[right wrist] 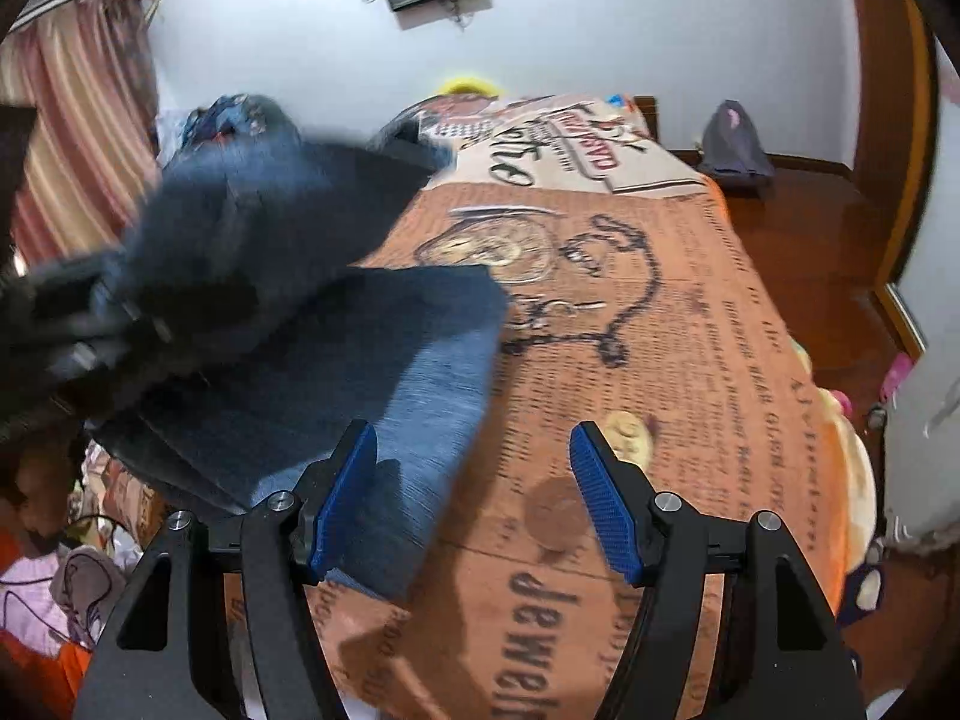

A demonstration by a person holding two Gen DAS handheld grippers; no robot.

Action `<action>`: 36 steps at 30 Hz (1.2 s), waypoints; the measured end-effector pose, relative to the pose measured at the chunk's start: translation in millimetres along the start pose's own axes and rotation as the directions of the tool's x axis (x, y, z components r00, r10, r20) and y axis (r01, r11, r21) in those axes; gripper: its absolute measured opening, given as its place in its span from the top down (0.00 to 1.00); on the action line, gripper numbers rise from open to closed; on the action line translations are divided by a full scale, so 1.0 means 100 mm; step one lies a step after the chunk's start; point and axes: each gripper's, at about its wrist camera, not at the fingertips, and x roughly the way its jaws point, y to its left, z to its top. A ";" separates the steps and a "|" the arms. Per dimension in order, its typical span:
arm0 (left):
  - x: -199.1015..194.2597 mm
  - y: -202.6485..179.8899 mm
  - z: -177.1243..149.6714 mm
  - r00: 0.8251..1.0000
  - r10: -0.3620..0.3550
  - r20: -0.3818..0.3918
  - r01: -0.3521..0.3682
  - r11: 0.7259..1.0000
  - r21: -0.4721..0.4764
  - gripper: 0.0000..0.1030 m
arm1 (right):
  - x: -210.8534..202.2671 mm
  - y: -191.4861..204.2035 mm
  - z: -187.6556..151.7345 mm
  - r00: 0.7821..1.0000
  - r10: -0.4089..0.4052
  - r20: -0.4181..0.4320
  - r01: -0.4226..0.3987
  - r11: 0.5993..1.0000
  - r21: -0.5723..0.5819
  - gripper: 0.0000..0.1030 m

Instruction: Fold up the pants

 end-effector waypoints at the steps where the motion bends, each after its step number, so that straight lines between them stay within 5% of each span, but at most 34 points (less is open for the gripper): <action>1: 0.03 -0.01 -0.01 1.000 -0.003 -0.015 0.003 1.000 -0.005 0.72 | -0.03 -0.02 0.00 1.000 -0.004 0.004 0.004 1.000 0.005 0.37; 4: 0.09 -0.03 -0.05 0.999 -0.012 -0.043 0.012 1.000 -0.015 0.66 | -0.08 -0.06 -0.01 1.000 -0.009 0.016 0.008 1.000 0.016 0.37; 8: 0.07 -0.06 -0.03 0.985 -0.166 -0.055 0.161 0.983 -0.085 0.28 | -0.10 -0.07 0.00 1.000 -0.004 0.027 0.003 1.000 0.026 0.37; 15: -0.13 0.02 0.09 0.990 -0.140 -0.016 0.138 0.985 -0.106 0.28 | -0.18 -0.10 -0.05 0.999 0.002 0.032 -0.004 0.999 0.042 0.37; 20: -0.55 0.57 0.20 0.990 -0.115 0.083 0.130 0.970 -0.206 0.28 | -0.25 -0.05 -0.09 1.000 0.007 0.013 -0.007 1.000 0.021 0.37; 24: -0.68 1.14 0.22 0.995 0.047 0.088 -0.024 0.969 -0.247 0.25 | -0.21 0.06 -0.15 0.999 0.031 -0.028 -0.031 1.000 -0.003 0.37; 29: -0.28 1.99 0.08 0.976 0.217 -0.037 -0.219 0.937 -0.271 0.25 | -0.08 0.25 -0.22 0.995 0.049 -0.088 -0.053 0.998 -0.040 0.37; 36: 0.47 2.72 -0.27 0.948 0.235 -0.217 -0.293 0.911 -0.292 0.25 | 0.26 0.42 -0.22 0.984 0.052 -0.170 -0.064 0.996 -0.063 0.37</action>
